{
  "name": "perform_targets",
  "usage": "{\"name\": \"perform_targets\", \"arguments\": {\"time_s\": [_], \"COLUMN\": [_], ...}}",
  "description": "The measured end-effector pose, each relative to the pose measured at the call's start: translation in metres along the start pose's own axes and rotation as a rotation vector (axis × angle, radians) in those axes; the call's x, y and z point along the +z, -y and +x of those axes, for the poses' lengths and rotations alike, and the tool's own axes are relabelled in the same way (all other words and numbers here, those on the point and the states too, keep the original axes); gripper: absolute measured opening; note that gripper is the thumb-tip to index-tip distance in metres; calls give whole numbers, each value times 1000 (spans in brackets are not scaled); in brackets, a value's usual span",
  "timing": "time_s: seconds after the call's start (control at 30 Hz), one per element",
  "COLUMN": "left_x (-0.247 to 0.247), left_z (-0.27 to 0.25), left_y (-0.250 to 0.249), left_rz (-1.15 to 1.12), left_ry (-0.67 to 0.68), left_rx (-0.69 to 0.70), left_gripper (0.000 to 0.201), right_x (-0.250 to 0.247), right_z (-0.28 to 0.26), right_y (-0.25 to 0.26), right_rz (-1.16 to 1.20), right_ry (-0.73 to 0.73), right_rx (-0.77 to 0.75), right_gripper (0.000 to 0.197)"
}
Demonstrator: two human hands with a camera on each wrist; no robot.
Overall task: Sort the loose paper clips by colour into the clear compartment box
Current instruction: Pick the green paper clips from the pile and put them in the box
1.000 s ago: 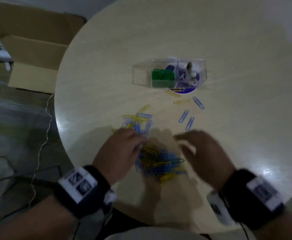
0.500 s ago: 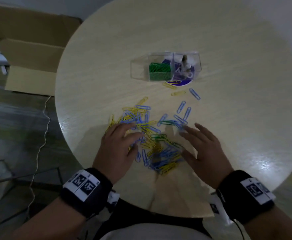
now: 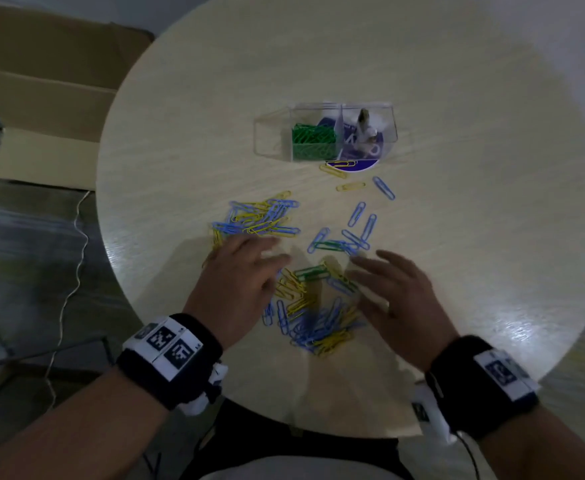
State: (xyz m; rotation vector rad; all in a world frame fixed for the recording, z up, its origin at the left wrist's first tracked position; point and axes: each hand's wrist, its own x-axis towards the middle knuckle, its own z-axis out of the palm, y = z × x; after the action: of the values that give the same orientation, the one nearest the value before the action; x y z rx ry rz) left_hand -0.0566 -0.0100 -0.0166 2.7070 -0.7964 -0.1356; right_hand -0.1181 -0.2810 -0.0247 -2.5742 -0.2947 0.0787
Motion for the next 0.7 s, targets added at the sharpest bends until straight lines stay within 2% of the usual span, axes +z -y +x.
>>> {"name": "perform_targets", "arguments": {"time_s": [0.1,0.2,0.27,0.3,0.37,0.43,0.47,0.53,0.7], "left_x": [13,21,20,19,15,13,12,15,16], "left_z": [-8,-15,-17,-18,-20,-22,-25,-32,-45], "left_y": [-22,-22,-15,-11,-5,-6,-9,-14,-17], "left_rz": [40,58,29,11,-32,-58,-55,-45,-54], "left_ry": [108,141,117,102,75,64,67,88,88], "left_rx": [173,149,116,111,112,120,128,141,130], "left_gripper": [42,39,37,36,35,34,33,31,23], "right_x": [-4,-3,-3,-4,-8,-14,-16,-14,4], "right_z": [28,47,54,56,53,46,40,28,5], "right_y": [-6,-10,-19,-23,-27,-25,-21,-11,-3], "right_rz": [-136,-249,-242,-205,-103,-70,-58,-10,-81], "right_ry": [58,155,179,164,25,-157,-198,-159,79], "right_rx": [15,5,68,106,142,148,151,155,132], "right_gripper": [42,48,50,50,44,29,21,11,13]}}
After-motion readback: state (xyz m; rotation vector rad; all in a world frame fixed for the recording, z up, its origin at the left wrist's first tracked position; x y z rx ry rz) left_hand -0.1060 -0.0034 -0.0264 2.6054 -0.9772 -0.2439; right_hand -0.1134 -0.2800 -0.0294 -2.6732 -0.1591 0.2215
